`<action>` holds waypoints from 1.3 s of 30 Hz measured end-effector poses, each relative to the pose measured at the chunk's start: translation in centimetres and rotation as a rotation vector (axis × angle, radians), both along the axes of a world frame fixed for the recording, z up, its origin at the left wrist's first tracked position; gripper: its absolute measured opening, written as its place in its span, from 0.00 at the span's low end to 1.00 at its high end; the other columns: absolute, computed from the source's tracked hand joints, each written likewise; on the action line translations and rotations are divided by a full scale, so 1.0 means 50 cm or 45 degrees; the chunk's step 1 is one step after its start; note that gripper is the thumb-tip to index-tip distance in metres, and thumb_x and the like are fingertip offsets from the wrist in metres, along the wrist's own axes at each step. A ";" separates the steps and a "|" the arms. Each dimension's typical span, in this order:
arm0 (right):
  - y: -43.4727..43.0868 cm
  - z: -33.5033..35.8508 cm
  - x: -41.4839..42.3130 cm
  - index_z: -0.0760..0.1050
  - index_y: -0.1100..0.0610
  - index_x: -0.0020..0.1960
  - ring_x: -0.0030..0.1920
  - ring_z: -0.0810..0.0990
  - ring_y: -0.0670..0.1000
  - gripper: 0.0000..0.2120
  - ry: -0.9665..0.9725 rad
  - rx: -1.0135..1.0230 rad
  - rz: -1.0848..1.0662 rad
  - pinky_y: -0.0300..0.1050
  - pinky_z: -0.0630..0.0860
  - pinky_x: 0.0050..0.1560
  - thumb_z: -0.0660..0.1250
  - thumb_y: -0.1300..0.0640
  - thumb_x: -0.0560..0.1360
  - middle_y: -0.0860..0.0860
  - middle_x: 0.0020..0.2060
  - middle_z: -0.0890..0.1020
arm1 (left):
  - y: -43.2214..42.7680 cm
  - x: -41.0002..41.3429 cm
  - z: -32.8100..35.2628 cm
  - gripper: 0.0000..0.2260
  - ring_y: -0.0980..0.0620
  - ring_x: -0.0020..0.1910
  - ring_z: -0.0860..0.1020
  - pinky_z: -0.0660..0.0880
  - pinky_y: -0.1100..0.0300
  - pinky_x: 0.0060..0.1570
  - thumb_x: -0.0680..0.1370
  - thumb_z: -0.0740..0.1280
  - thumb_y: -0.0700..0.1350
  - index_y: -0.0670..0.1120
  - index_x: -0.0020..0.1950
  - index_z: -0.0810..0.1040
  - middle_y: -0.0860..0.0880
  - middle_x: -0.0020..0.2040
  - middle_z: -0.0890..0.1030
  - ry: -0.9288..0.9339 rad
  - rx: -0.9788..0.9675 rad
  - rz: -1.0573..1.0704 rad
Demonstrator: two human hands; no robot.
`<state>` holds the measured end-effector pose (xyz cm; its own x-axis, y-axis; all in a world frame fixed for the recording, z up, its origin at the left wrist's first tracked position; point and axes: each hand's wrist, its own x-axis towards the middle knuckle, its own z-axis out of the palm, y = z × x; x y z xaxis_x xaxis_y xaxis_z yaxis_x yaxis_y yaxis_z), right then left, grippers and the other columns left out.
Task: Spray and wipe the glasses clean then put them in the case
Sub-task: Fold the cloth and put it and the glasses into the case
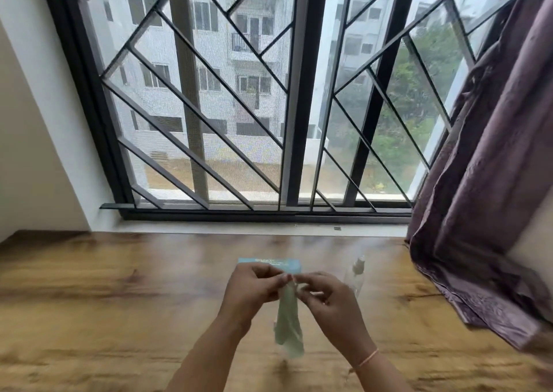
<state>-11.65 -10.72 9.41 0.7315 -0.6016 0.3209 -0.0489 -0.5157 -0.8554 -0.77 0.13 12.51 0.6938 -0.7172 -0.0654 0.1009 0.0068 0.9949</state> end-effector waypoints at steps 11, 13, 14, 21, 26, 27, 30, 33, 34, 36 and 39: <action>-0.020 0.032 0.004 0.80 0.63 0.52 0.44 0.79 0.50 0.14 -0.036 0.641 0.574 0.41 0.76 0.44 0.71 0.67 0.66 0.57 0.42 0.82 | 0.005 0.018 0.019 0.05 0.54 0.28 0.73 0.69 0.63 0.28 0.72 0.69 0.37 0.41 0.37 0.83 0.47 0.30 0.78 -0.288 0.162 -0.202; -0.029 0.026 -0.004 0.80 0.66 0.47 0.41 0.77 0.50 0.12 0.088 0.603 0.587 0.42 0.74 0.42 0.73 0.64 0.65 0.57 0.40 0.80 | 0.011 0.026 0.024 0.06 0.55 0.28 0.73 0.69 0.63 0.28 0.73 0.69 0.37 0.42 0.36 0.83 0.49 0.29 0.78 -0.303 0.158 -0.171; -0.034 0.022 -0.008 0.80 0.67 0.44 0.39 0.75 0.50 0.12 0.145 0.567 0.558 0.42 0.71 0.40 0.74 0.62 0.64 0.56 0.37 0.78 | 0.016 0.033 0.026 0.06 0.55 0.28 0.72 0.69 0.64 0.28 0.73 0.69 0.37 0.42 0.36 0.83 0.50 0.28 0.77 -0.302 0.153 -0.160; -0.062 0.004 -0.038 0.81 0.61 0.33 0.31 0.74 0.45 0.06 0.198 0.460 0.294 0.36 0.69 0.34 0.75 0.70 0.62 0.49 0.27 0.80 | 0.059 0.072 0.026 0.02 0.53 0.29 0.73 0.72 0.62 0.29 0.65 0.74 0.43 0.45 0.34 0.83 0.46 0.29 0.77 -0.341 0.206 -0.208; -0.063 -0.005 -0.041 0.81 0.64 0.33 0.30 0.79 0.43 0.09 0.176 0.385 0.136 0.34 0.73 0.32 0.72 0.76 0.61 0.49 0.26 0.82 | 0.075 0.082 0.004 0.07 0.54 0.27 0.75 0.73 0.63 0.30 0.67 0.73 0.33 0.43 0.32 0.82 0.48 0.27 0.78 -0.377 0.303 -0.204; -0.065 -0.007 -0.040 0.81 0.61 0.32 0.30 0.79 0.42 0.12 0.203 0.332 0.116 0.33 0.73 0.32 0.71 0.77 0.61 0.48 0.25 0.82 | 0.079 0.085 -0.004 0.08 0.56 0.27 0.75 0.72 0.64 0.30 0.66 0.74 0.33 0.44 0.31 0.82 0.49 0.26 0.78 -0.418 0.337 -0.199; -0.071 -0.017 -0.031 0.81 0.51 0.29 0.31 0.79 0.39 0.21 0.291 0.151 0.049 0.31 0.74 0.36 0.69 0.78 0.61 0.43 0.25 0.82 | 0.085 0.094 -0.028 0.08 0.58 0.28 0.76 0.71 0.67 0.33 0.64 0.75 0.34 0.46 0.30 0.82 0.49 0.26 0.80 -0.488 0.443 -0.129; -0.076 -0.014 -0.008 0.78 0.45 0.26 0.31 0.80 0.39 0.24 0.311 -0.027 -0.023 0.32 0.77 0.38 0.68 0.76 0.61 0.40 0.23 0.80 | 0.074 0.101 -0.040 0.09 0.60 0.28 0.77 0.71 0.68 0.33 0.63 0.77 0.36 0.48 0.28 0.81 0.51 0.26 0.81 -0.539 0.478 0.051; -0.078 -0.008 0.002 0.78 0.46 0.26 0.31 0.81 0.40 0.23 0.306 -0.096 -0.036 0.33 0.77 0.38 0.68 0.75 0.61 0.40 0.23 0.80 | 0.067 0.103 -0.039 0.10 0.62 0.27 0.76 0.69 0.70 0.31 0.63 0.77 0.37 0.49 0.28 0.81 0.54 0.25 0.80 -0.569 0.468 0.113; -0.087 0.006 0.024 0.80 0.50 0.28 0.32 0.80 0.38 0.18 0.259 -0.225 -0.076 0.29 0.75 0.37 0.69 0.74 0.60 0.40 0.24 0.78 | 0.055 0.110 -0.031 0.11 0.64 0.26 0.75 0.67 0.71 0.30 0.63 0.77 0.37 0.50 0.28 0.80 0.56 0.24 0.79 -0.619 0.414 0.222; -0.095 0.023 0.042 0.81 0.56 0.30 0.32 0.76 0.35 0.11 0.126 -0.450 -0.195 0.24 0.68 0.35 0.73 0.72 0.58 0.42 0.25 0.78 | 0.051 0.117 -0.013 0.09 0.62 0.30 0.78 0.70 0.71 0.32 0.62 0.77 0.37 0.51 0.29 0.82 0.55 0.28 0.81 -0.660 0.314 0.335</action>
<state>-9.54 -15.46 10.58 0.6794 -0.5711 0.4607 -0.2212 -0.7580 -0.6135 5.06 2.70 11.85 0.8307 -0.5252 0.1849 -0.3687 -0.2701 0.8894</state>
